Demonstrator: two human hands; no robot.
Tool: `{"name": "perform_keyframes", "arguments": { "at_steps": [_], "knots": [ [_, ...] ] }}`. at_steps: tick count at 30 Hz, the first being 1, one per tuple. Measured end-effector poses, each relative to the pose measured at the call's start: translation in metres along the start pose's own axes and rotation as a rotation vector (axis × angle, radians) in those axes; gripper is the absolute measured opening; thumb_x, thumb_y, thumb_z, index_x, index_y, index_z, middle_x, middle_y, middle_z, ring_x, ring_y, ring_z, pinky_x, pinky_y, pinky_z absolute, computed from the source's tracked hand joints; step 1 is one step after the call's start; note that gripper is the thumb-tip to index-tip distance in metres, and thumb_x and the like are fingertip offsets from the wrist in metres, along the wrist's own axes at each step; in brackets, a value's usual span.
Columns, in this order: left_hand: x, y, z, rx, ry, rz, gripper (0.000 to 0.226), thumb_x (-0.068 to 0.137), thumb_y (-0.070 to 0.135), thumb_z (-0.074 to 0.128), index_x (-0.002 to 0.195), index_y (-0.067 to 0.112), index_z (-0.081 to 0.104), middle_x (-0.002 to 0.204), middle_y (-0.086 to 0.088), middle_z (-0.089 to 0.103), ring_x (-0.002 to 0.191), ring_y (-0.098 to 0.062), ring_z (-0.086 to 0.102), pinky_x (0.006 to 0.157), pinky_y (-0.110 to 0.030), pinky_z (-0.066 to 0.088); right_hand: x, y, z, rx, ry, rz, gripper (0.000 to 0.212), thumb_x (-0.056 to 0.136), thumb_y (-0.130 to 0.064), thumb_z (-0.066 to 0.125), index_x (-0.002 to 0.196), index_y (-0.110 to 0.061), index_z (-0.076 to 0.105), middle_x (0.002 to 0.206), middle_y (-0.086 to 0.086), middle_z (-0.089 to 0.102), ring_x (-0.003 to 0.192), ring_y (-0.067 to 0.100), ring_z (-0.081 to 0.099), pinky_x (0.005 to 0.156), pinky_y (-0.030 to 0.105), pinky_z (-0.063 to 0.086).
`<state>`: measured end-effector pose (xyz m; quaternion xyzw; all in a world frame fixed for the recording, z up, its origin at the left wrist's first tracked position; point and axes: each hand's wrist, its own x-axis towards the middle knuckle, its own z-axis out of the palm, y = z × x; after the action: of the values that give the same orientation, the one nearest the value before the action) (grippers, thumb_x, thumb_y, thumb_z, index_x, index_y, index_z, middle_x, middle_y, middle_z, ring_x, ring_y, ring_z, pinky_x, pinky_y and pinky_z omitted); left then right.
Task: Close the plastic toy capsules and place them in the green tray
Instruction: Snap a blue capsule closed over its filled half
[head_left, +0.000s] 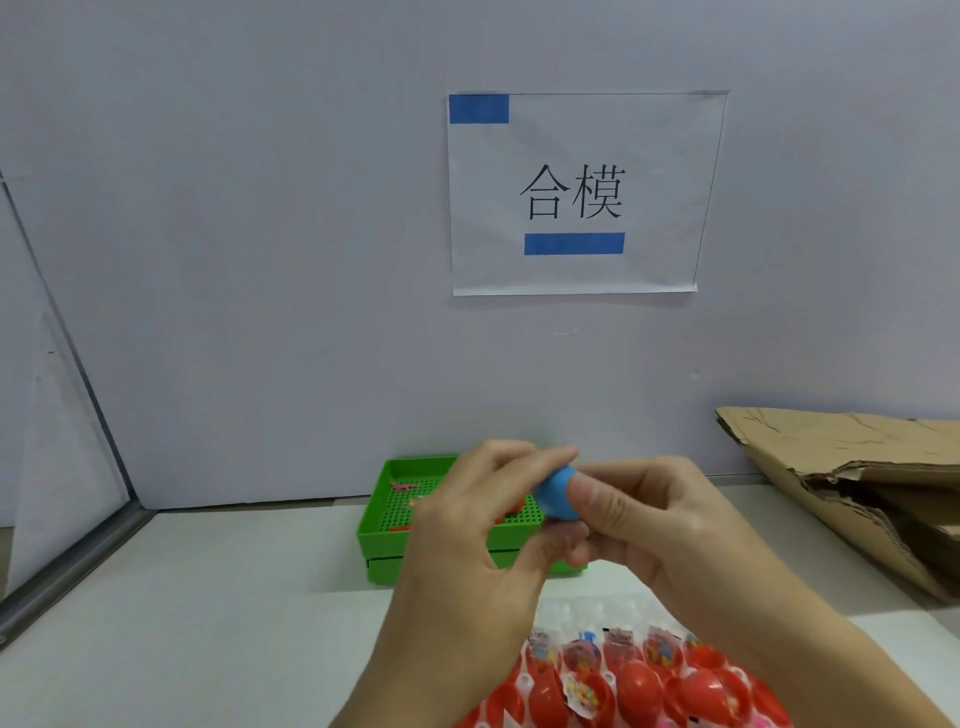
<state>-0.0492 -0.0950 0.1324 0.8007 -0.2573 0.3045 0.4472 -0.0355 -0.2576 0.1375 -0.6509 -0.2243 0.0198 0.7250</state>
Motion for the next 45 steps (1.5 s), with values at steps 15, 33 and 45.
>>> {"name": "perform_keyframes", "arguments": {
  "at_steps": [15,33,45],
  "knots": [
    [-0.005,-0.006,0.011,-0.690,-0.147,-0.436,0.083,0.067,0.056,0.083,0.137,0.023,0.052,0.123,0.013,0.069,0.115,-0.005,0.064,0.091,-0.019,0.053,-0.001,0.008,0.018,-0.169,0.138,-0.119,0.016,0.093,-0.015,0.063,0.100,-0.022,0.076,0.093,0.000,0.078,0.090,0.015,0.075,0.078,0.022,0.058],
    [-0.007,0.003,0.026,-0.527,0.095,-0.278,0.055,0.077,0.058,0.067,0.124,0.029,0.065,0.106,0.017,0.074,0.100,-0.003,0.070,0.084,-0.021,0.057,-0.004,0.003,0.016,-0.244,0.098,-0.191,0.020,0.099,-0.008,0.056,0.102,-0.013,0.075,0.092,0.001,0.078,0.089,0.013,0.074,0.076,0.018,0.055],
    [-0.008,0.006,0.026,-0.414,0.133,-0.190,0.038,0.077,0.054,0.060,0.108,0.035,0.070,0.095,0.022,0.074,0.090,0.002,0.071,0.076,-0.012,0.054,-0.005,0.001,0.018,-0.231,0.103,-0.160,0.020,0.098,-0.004,0.055,0.100,-0.010,0.074,0.089,0.002,0.078,0.086,0.014,0.075,0.073,0.020,0.056]
  ]
}}
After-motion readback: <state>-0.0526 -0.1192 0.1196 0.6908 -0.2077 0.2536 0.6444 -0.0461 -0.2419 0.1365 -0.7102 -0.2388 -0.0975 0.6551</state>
